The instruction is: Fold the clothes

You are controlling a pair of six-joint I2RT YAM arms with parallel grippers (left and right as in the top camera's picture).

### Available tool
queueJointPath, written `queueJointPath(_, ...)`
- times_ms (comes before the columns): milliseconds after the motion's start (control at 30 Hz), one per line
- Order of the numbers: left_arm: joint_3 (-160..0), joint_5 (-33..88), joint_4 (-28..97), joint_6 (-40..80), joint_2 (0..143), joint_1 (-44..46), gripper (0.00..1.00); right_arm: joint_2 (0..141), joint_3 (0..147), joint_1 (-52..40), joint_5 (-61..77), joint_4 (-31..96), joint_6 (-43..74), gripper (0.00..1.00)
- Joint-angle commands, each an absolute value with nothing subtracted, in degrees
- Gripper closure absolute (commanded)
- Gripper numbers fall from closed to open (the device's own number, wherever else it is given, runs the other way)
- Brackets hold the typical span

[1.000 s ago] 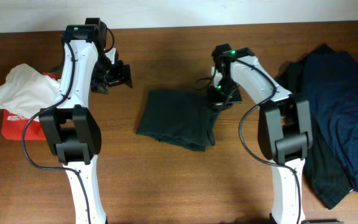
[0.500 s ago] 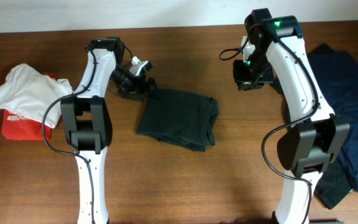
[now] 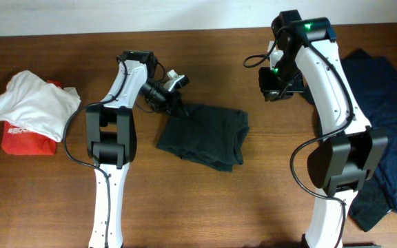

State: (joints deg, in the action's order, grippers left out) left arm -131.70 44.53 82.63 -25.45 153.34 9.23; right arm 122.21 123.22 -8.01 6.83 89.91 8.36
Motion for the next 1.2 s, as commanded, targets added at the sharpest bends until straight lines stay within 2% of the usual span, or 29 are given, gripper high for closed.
queueJointPath(0,-136.40,29.32,85.27,-18.90,154.34,4.67,1.00,122.17,123.68,-7.73,2.74,90.45,7.77,0.84)
queueJointPath(300,-150.17,9.52,91.02,-11.14,147.09,-7.31,1.00,122.17,123.68,-6.50,2.07,90.24,7.79,0.84)
queueJointPath(567,-157.95,7.20,87.50,-10.68,139.98,-20.45,1.00,122.17,123.68,-4.73,2.11,90.48,7.79,0.84)
queueJointPath(767,-158.65,7.20,80.42,-9.32,137.43,-27.97,0.99,122.17,123.66,-4.73,2.09,90.54,7.81,0.84)
queueJointPath(1000,-158.60,7.22,78.89,-7.05,137.69,-35.27,0.98,122.17,123.66,-4.75,2.13,90.70,7.84,0.84)
queueJointPath(1167,-157.67,7.68,79.53,-6.87,137.93,-37.47,0.70,122.17,123.66,-4.75,2.61,90.72,8.03,0.84)
